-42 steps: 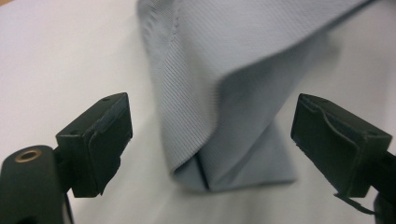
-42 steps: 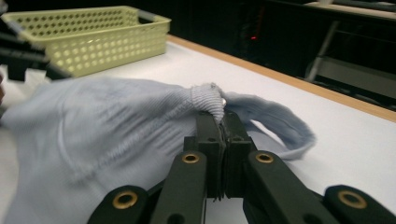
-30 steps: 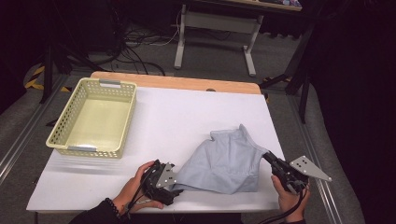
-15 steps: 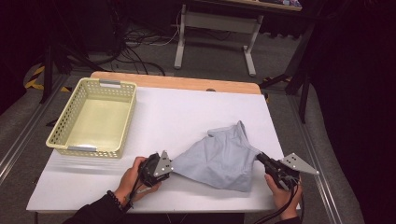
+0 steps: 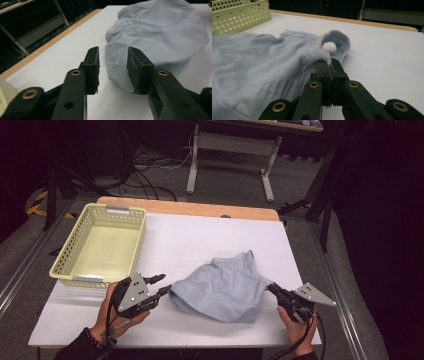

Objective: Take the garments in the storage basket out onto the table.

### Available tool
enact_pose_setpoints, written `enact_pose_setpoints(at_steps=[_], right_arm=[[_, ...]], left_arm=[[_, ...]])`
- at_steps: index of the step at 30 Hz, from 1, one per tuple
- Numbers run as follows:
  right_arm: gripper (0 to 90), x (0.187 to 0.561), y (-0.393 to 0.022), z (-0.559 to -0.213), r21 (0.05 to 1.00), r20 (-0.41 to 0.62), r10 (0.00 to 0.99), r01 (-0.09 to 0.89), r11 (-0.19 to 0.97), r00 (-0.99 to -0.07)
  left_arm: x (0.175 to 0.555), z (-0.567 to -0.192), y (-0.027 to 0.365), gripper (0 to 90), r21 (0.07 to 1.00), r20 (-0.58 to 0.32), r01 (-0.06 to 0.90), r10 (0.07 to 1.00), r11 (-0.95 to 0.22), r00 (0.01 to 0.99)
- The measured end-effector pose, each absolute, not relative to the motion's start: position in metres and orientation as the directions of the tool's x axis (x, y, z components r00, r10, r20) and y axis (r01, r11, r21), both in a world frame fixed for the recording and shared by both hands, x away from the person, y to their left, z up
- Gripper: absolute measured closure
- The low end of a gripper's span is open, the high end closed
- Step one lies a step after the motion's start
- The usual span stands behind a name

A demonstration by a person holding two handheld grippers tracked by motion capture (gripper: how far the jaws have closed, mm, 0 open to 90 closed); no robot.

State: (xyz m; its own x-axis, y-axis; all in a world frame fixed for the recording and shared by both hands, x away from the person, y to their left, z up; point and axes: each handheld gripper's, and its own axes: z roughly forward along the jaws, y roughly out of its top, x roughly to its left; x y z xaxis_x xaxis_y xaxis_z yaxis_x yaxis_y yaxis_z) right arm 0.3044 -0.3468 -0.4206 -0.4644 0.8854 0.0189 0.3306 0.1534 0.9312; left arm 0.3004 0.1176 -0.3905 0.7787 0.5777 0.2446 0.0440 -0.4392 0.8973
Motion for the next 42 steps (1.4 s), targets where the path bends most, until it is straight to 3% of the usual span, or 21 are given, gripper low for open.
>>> enact_pose_setpoints(at_steps=[6,8,9,10,12,13,15,16,20,24,26,29,31,32,38,42], right_arm=[[87.4,0.301,-0.361,-0.418,0.933,0.005,0.918,0.332,0.138,-0.396],[86.2,0.301,-0.364,-0.418,0.933,0.008,0.925,0.336,0.129,-0.379],[84.8,0.302,-0.365,-0.420,0.928,-0.011,0.930,0.343,0.147,-0.367],[84.8,0.302,-0.365,-0.420,0.928,-0.011,0.930,0.343,0.147,-0.367],[72.5,0.304,-0.363,-0.421,0.924,-0.023,0.928,0.347,0.162,-0.372],[72.5,0.304,-0.363,-0.421,0.924,-0.023,0.928,0.347,0.162,-0.372],[61.0,0.305,-0.362,-0.421,0.922,-0.036,0.939,0.350,0.163,-0.341],[51.0,0.305,-0.364,-0.421,0.928,-0.020,0.940,0.343,0.145,-0.341],[44.3,0.304,-0.363,-0.419,0.937,-0.030,0.931,0.314,0.152,-0.362],[42.6,0.305,-0.362,-0.420,0.931,-0.033,0.923,0.324,0.169,-0.384],[42.0,0.307,-0.361,-0.423,0.923,-0.033,0.922,0.342,0.175,-0.385],[41.9,0.308,-0.361,-0.425,0.923,-0.022,0.924,0.347,0.166,-0.383],[41.9,0.308,-0.360,-0.425,0.922,-0.016,0.924,0.352,0.161,-0.383],[41.7,0.308,-0.359,-0.427,0.918,-0.010,0.921,0.361,0.162,-0.390],[39.7,0.309,-0.357,-0.427,0.912,-0.011,0.912,0.369,0.177,-0.410],[39.6,0.310,-0.353,-0.427,0.910,-0.016,0.904,0.369,0.191,-0.427]], left_arm=[[0.301,-0.391,0.112,53.2,0.905,0.216,0.046,0.550,-0.424,0.807],[0.305,-0.396,0.102,47.7,0.899,0.205,0.067,0.552,-0.433,0.808],[0.308,-0.398,0.098,40.9,0.896,0.203,0.073,0.552,-0.437,0.809],[0.312,-0.401,0.092,40.9,0.896,0.185,0.092,0.553,-0.435,0.813],[0.328,-0.416,0.076,33.9,0.885,0.103,0.176,0.549,-0.432,0.830],[0.328,-0.416,0.076,31.7,0.885,0.103,0.176,0.549,-0.432,0.830],[0.342,-0.430,0.062,29.5,0.859,0.083,0.223,0.554,-0.461,0.828],[0.352,-0.439,0.054,28.8,0.844,0.073,0.250,0.562,-0.475,0.824],[0.370,-0.453,0.045,26.8,0.819,0.032,0.314,0.584,-0.481,0.811],[0.385,-0.465,0.039,25.9,0.787,-0.063,0.411,0.602,-0.461,0.796],[0.388,-0.467,0.039,33.4,0.773,-0.118,0.445,0.586,-0.453,0.801],[0.385,-0.467,0.033,57.6,0.761,-0.123,0.433,0.547,-0.483,0.828],[0.382,-0.466,0.031,62.6,0.759,-0.114,0.424,0.540,-0.494,0.834],[0.379,-0.465,0.030,79.2,0.760,-0.071,0.400,0.546,-0.512,0.835],[0.364,-0.435,0.048,81.5,0.815,0.059,0.310,0.601,-0.491,0.797],[0.355,-0.404,0.076,81.6,0.866,0.073,0.277,0.653,-0.416,0.753]])
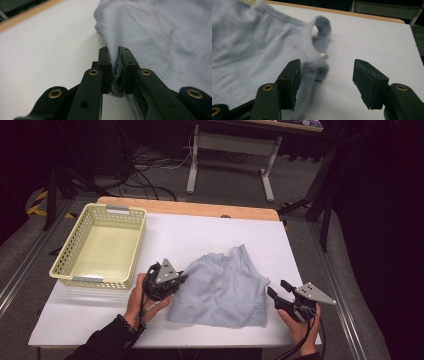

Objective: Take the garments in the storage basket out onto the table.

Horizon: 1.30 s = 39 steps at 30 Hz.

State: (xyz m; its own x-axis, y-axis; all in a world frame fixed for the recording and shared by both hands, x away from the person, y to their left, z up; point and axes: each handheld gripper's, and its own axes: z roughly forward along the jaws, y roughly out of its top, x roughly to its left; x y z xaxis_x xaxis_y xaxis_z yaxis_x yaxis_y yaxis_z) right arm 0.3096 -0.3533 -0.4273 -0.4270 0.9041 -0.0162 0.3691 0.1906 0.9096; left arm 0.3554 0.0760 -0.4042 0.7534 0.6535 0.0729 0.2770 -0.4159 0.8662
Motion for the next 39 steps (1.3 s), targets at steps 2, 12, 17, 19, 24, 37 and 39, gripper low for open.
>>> enact_pose_setpoints(at_steps=[2,12,17,19,24,37,39], right_arm=[[41.1,0.310,-0.351,-0.428,0.907,-0.016,0.899,0.372,0.198,-0.437],[42.6,0.306,-0.302,-0.438,0.857,-0.010,0.780,0.397,0.329,-0.625],[41.5,0.308,-0.285,-0.449,0.809,-0.018,0.738,0.424,0.408,-0.675],[42.1,0.311,-0.285,-0.453,0.789,-0.008,0.740,0.451,0.418,-0.672],[63.3,0.313,-0.283,-0.456,0.768,0.010,0.738,0.477,0.426,-0.675],[85.9,0.284,-0.311,-0.417,0.820,-0.057,0.756,0.401,0.408,-0.652],[86.0,0.278,-0.318,-0.414,0.824,-0.051,0.771,0.409,0.391,-0.635]], left_arm=[[0.352,-0.395,0.088,81.4,0.876,0.095,0.260,0.674,-0.406,0.733],[0.344,-0.398,0.109,77.0,0.832,0.219,0.240,0.693,-0.500,0.687],[0.343,-0.404,0.111,76.0,0.824,0.224,0.244,0.690,-0.511,0.688],[0.343,-0.405,0.109,74.7,0.823,0.233,0.239,0.689,-0.516,0.686],[0.342,-0.408,0.106,70.3,0.821,0.242,0.232,0.686,-0.522,0.686],[0.342,-0.418,0.098,76.9,0.813,0.204,0.221,0.620,-0.539,0.758],[0.342,-0.420,0.095,74.3,0.811,0.204,0.220,0.614,-0.543,0.763]])
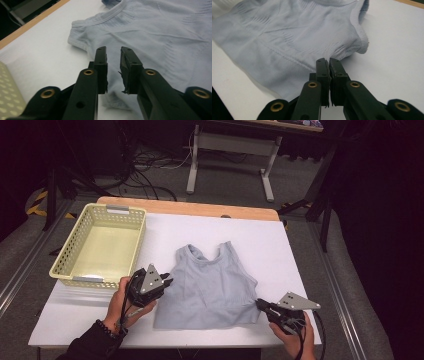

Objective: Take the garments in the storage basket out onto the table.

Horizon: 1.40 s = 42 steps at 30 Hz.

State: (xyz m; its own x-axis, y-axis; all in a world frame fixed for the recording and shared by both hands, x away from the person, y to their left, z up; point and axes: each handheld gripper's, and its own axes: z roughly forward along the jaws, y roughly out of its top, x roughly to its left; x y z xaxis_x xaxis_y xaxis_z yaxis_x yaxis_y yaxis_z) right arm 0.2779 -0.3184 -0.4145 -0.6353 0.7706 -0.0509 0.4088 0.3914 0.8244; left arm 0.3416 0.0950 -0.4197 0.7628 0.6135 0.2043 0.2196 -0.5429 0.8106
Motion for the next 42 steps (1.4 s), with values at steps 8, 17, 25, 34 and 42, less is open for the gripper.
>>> enact_pose_setpoints(at_steps=[8,17,25,34,42], right_arm=[[61.0,0.281,-0.328,-0.431,0.774,-0.045,0.801,0.486,0.405,-0.597],[43.6,0.324,-0.306,-0.401,0.854,-0.125,0.781,0.334,0.399,-0.613],[37.7,0.420,-0.278,-0.397,0.792,-0.097,0.758,0.411,0.451,-0.645],[36.8,0.493,-0.262,-0.443,0.652,0.024,0.780,0.601,0.462,-0.626],[61.4,0.492,-0.254,-0.447,0.656,-0.001,0.771,0.582,0.481,-0.637]], left_arm=[[0.345,-0.433,0.073,56.2,0.786,0.210,0.231,0.598,-0.574,0.773],[0.393,-0.427,0.049,34.8,0.813,0.167,0.290,0.680,-0.505,0.714],[0.452,-0.428,0.031,33.6,0.778,0.133,0.381,0.723,-0.499,0.678],[0.513,-0.442,0.014,37.2,0.700,0.108,0.486,0.750,-0.523,0.652],[0.517,-0.454,0.005,69.6,0.673,0.055,0.489,0.698,-0.554,0.714]])
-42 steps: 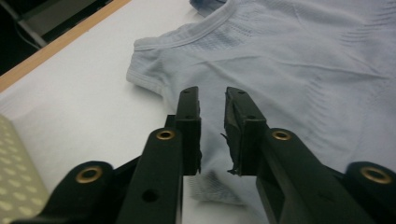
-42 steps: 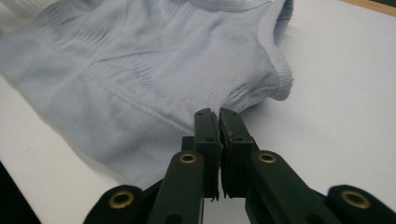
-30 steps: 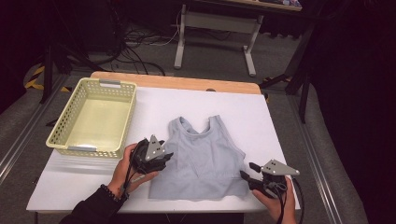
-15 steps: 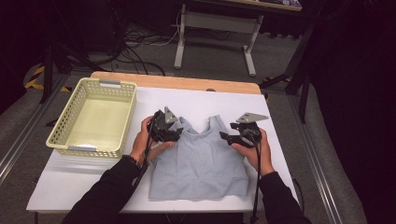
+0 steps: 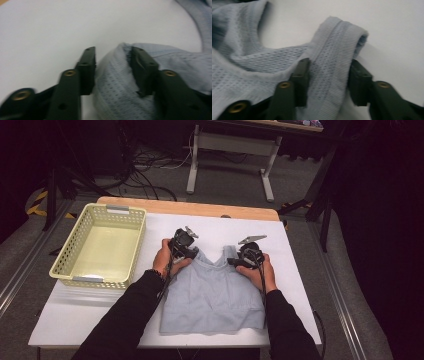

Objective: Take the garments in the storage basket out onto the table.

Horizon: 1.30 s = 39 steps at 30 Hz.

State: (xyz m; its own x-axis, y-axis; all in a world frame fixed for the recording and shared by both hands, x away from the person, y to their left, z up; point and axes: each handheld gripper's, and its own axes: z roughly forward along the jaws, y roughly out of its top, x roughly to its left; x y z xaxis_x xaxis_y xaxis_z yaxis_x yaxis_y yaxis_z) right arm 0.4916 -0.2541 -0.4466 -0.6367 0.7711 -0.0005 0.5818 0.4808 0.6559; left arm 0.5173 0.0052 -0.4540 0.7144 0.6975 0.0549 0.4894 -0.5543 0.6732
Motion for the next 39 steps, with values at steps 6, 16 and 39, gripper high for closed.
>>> enact_pose_setpoints(at_steps=[6,16,39], right_arm=[[81.5,0.489,-0.253,-0.447,0.667,0.004,0.742,0.555,0.497,-0.670],[83.3,0.486,-0.255,-0.426,0.753,-0.075,0.785,0.481,0.449,-0.614],[40.4,0.430,-0.274,-0.387,0.835,-0.108,0.791,0.377,0.401,-0.603]], left_arm=[[0.512,-0.449,0.003,82.7,0.661,0.110,0.473,0.699,-0.583,0.707],[0.515,-0.400,0.015,83.8,0.749,0.183,0.389,0.732,-0.537,0.657],[0.431,-0.371,0.025,33.7,0.845,0.218,0.230,0.705,-0.482,0.675]])
